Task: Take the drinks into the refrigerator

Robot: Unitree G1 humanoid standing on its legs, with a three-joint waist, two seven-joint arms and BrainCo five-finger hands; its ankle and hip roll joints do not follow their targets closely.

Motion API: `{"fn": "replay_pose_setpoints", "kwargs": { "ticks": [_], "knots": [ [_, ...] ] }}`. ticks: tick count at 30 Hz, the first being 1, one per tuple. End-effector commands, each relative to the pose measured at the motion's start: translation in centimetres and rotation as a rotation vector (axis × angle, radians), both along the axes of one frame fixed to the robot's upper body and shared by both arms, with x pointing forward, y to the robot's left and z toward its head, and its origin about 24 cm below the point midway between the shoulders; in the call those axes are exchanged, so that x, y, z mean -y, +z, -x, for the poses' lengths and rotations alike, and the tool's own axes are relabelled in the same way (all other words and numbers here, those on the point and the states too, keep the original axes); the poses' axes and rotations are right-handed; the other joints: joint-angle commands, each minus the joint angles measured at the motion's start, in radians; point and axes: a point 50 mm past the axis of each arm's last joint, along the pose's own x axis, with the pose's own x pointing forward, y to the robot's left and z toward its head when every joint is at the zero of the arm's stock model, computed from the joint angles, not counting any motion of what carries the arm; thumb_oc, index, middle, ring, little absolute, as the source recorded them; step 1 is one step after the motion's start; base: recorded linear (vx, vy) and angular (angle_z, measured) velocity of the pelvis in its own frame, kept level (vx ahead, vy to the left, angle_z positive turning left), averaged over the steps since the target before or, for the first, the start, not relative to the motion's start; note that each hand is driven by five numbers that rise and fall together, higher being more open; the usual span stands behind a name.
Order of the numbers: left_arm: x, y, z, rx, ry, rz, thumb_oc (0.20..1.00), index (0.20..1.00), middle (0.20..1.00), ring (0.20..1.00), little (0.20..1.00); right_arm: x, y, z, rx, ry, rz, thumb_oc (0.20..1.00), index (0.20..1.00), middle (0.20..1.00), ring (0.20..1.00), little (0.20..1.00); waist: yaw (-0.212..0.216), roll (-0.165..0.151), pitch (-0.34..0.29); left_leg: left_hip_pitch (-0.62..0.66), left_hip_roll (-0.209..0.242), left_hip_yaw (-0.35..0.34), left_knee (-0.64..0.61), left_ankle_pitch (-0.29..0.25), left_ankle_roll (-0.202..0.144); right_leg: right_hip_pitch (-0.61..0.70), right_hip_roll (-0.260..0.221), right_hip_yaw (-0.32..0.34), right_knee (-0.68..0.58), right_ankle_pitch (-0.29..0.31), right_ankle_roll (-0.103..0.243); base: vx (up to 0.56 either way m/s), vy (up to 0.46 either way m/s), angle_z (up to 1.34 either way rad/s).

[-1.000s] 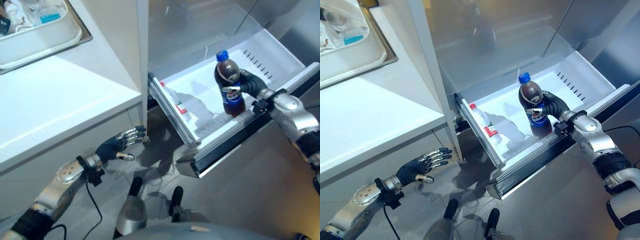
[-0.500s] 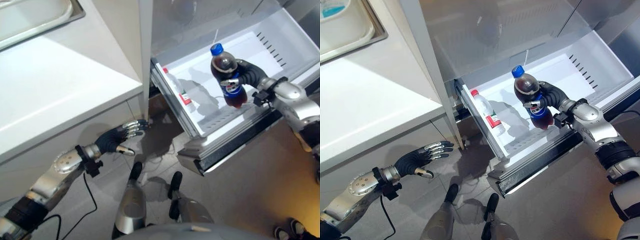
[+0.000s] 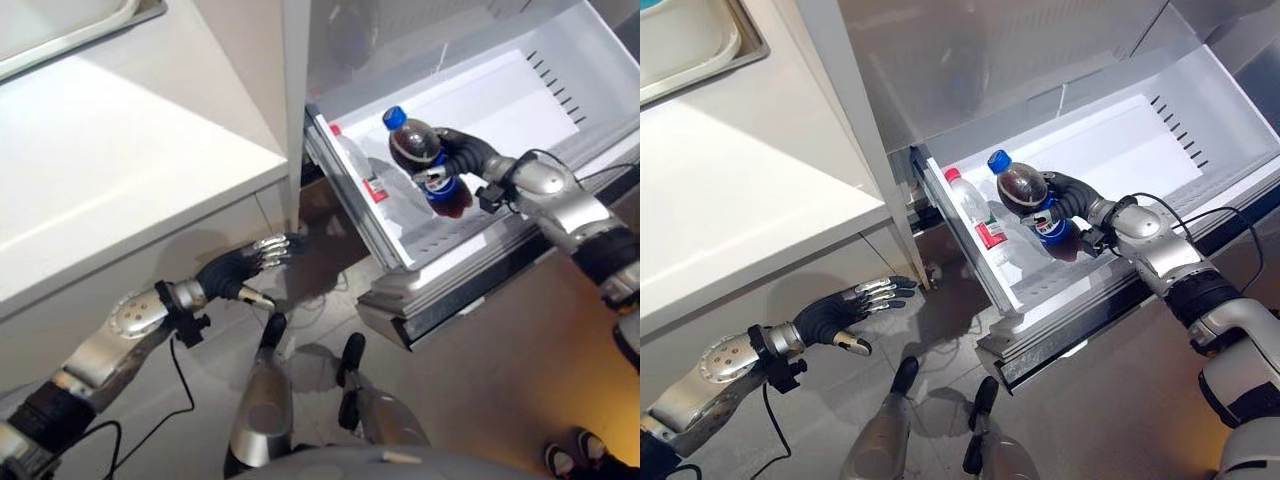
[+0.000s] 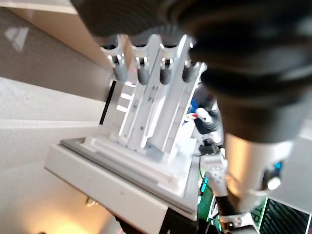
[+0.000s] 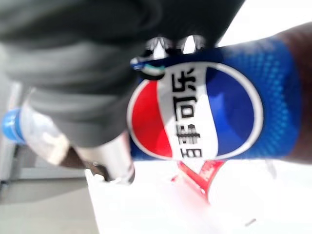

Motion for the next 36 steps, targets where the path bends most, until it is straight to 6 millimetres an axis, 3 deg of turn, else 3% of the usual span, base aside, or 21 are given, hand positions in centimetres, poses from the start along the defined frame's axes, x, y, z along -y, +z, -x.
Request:
{"fn": "replay_pose_setpoints", "kwargs": {
  "ticks": [1, 20, 36],
  "knots": [
    [0.8, 1.4, 1.1, 0.067, -0.064, 0.049, 1.0, 1.0, 1.0, 1.0, 1.0, -1.1, 6.1, -0.7, 0.213, 0.022, 0.021, 0.2, 0.2, 0.2, 0.2, 0.2, 0.018, -0.009, -0.031, -0.053, -0.051, -0.047, 0.029, 0.017, 0.069, -0.033, 0.009, -0.043, 0.16, -0.08, 0.031, 0.0, 0.0, 0.0],
    [1.0, 2.3, 1.2, 0.091, -0.082, 0.022, 1.0, 1.0, 1.0, 1.0, 1.0, -2.0, 5.2, -2.1, 0.23, -0.05, 0.116, 0.2, 0.2, 0.2, 0.2, 0.2, 0.047, -0.017, -0.002, -0.074, -0.055, -0.048, 0.034, 0.019, 0.072, -0.045, 0.006, -0.047, 0.157, -0.076, 0.031, 0.0, 0.0, 0.01],
    [1.2, 2.8, 1.2, 0.105, -0.076, 0.031, 1.0, 1.0, 1.0, 1.0, 1.0, -0.4, 7.1, -3.0, 0.291, -0.196, 0.132, 0.2, 0.2, 0.2, 0.2, 0.2, 0.034, -0.015, 0.017, -0.088, -0.053, -0.036, 0.046, 0.016, 0.076, -0.067, 0.01, -0.035, 0.17, -0.077, 0.028, 0.0, 0.001, 0.0]
  ]
}}
